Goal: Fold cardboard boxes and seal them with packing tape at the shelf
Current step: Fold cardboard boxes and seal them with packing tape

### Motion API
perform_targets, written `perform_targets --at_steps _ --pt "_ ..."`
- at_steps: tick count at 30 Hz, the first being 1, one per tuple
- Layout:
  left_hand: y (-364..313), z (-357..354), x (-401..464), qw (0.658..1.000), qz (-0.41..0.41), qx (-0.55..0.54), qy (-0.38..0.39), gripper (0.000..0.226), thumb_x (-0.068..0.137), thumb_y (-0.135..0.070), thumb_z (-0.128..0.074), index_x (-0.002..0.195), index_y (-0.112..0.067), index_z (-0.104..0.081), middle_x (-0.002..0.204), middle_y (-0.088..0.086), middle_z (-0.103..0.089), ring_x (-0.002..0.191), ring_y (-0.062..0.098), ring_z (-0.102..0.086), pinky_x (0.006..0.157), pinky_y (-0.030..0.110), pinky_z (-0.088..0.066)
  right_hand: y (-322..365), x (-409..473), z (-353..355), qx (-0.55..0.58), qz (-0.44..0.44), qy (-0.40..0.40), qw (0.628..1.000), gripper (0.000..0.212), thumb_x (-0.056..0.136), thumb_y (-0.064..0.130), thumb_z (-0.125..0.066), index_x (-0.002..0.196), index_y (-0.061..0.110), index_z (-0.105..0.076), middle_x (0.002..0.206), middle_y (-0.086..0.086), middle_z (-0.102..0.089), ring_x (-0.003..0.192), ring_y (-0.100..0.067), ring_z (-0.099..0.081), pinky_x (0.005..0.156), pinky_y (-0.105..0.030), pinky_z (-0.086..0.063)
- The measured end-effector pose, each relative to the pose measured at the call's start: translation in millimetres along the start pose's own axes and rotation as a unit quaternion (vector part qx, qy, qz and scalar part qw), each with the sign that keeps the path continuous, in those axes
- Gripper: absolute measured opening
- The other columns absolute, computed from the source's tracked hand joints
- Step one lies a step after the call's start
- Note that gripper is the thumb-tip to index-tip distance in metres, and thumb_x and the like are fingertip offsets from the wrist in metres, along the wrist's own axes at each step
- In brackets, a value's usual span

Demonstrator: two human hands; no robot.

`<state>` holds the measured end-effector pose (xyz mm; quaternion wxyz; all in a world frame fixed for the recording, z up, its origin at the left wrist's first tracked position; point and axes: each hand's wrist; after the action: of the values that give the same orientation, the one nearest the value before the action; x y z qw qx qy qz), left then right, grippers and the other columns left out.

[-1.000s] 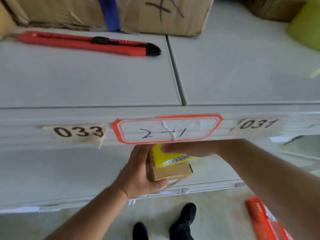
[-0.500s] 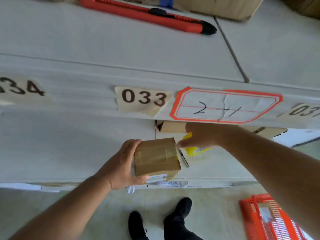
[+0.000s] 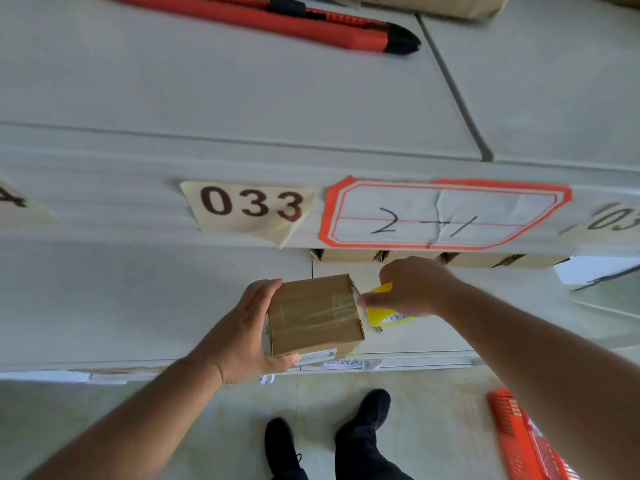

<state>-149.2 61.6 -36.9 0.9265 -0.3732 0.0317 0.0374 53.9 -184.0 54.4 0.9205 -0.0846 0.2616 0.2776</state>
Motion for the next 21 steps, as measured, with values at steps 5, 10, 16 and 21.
perform_targets --at_steps 5,10,16,21 --pt "-10.5 5.9 1.2 0.996 0.016 0.087 0.029 0.130 0.065 -0.082 -0.070 0.161 -0.022 -0.005 0.160 -0.010 -0.013 0.146 0.009 -0.030 0.122 0.025 -0.024 -1.4 2.0 -9.3 0.061 -0.003 0.015 0.998 0.065 0.078 0.089 -0.051 0.096 0.029 -0.067 0.095 0.008 -0.061 0.093 -0.017 -0.058 0.071 -0.031 -0.041" --pt "-72.1 -5.0 36.2 0.950 -0.023 0.298 0.092 0.127 0.073 -0.085 -0.051 0.161 -0.017 0.009 0.171 0.006 0.005 0.159 0.024 0.003 0.127 0.056 0.003 -6.0 0.9 -12.5 0.067 -0.011 0.021 0.998 0.064 0.077 0.089 -0.051 0.084 0.026 -0.063 0.088 0.011 -0.059 0.088 -0.015 -0.057 0.070 -0.031 -0.041" --pt "-82.5 -8.8 61.5 0.962 -0.055 0.252 0.092 0.125 0.062 -0.082 -0.066 0.159 -0.035 -0.002 0.149 -0.005 -0.030 0.141 0.025 -0.032 0.122 0.048 -0.020 -0.6 -5.9 -18.8 0.148 0.014 0.028 0.989 0.065 0.083 0.083 -0.056 0.091 0.020 -0.069 0.094 0.003 -0.064 0.092 -0.020 -0.061 0.077 -0.035 -0.048" --pt "-46.6 19.3 50.5 0.995 -0.066 -0.028 0.064 0.121 0.055 -0.067 -0.085 0.152 -0.054 -0.014 0.143 -0.026 -0.030 0.138 0.011 -0.038 0.116 0.039 -0.037 -11.3 -12.6 -4.0 0.450 0.006 0.071 0.890 0.049 0.066 0.066 -0.081 0.092 0.025 -0.078 0.100 -0.002 -0.074 0.098 -0.022 -0.069 0.087 -0.036 -0.050"
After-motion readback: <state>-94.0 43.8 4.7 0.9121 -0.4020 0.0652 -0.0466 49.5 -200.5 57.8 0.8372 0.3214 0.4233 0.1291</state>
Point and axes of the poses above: each hand's wrist, its own x-axis towards the middle knuckle, its own z-axis out of the back of the hand, y = z × x
